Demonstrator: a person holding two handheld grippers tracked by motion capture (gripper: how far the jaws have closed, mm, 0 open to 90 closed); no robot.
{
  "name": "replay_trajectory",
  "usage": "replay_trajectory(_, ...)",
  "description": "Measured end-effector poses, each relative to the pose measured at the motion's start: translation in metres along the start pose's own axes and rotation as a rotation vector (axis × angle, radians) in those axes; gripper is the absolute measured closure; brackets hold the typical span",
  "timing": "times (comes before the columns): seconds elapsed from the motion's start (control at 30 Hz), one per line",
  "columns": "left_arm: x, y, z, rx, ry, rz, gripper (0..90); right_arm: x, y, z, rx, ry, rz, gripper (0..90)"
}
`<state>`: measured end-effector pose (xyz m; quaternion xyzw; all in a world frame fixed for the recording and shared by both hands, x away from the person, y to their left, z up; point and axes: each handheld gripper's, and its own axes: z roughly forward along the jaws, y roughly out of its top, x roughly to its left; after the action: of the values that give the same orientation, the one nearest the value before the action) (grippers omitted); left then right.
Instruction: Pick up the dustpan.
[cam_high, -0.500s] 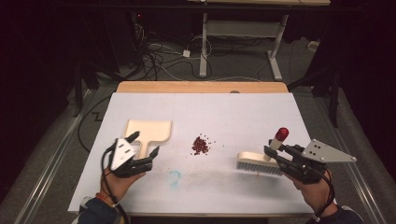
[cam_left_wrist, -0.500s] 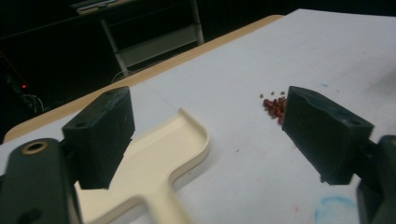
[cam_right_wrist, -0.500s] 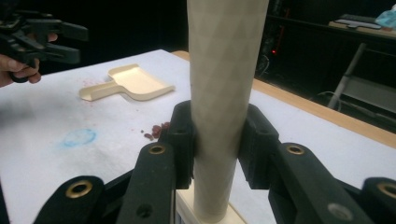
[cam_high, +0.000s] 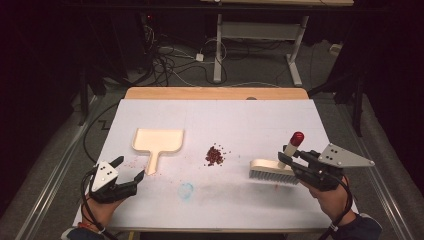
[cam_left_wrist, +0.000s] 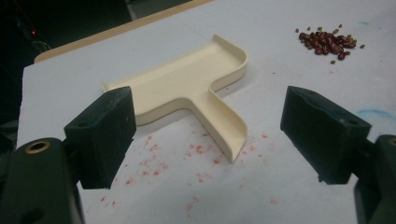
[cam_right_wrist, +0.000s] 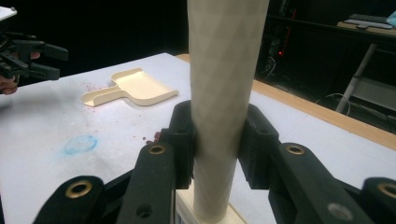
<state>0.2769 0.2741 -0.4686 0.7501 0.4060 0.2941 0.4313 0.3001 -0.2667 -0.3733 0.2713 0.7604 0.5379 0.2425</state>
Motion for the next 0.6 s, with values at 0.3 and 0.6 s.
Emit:
replay_trajectory(0.3,-0.006,0.007,0.010,0.070,-0.016,0.046,19.5,-0.001,-0.004,0.000,0.008,-0.005,0.001,70.1)
replay_trajectory(0.6,-0.005,0.028,0.043,0.200,-0.035,-0.058,21.0,0.007,-0.004,0.003,0.019,-0.030,-0.020,70.1)
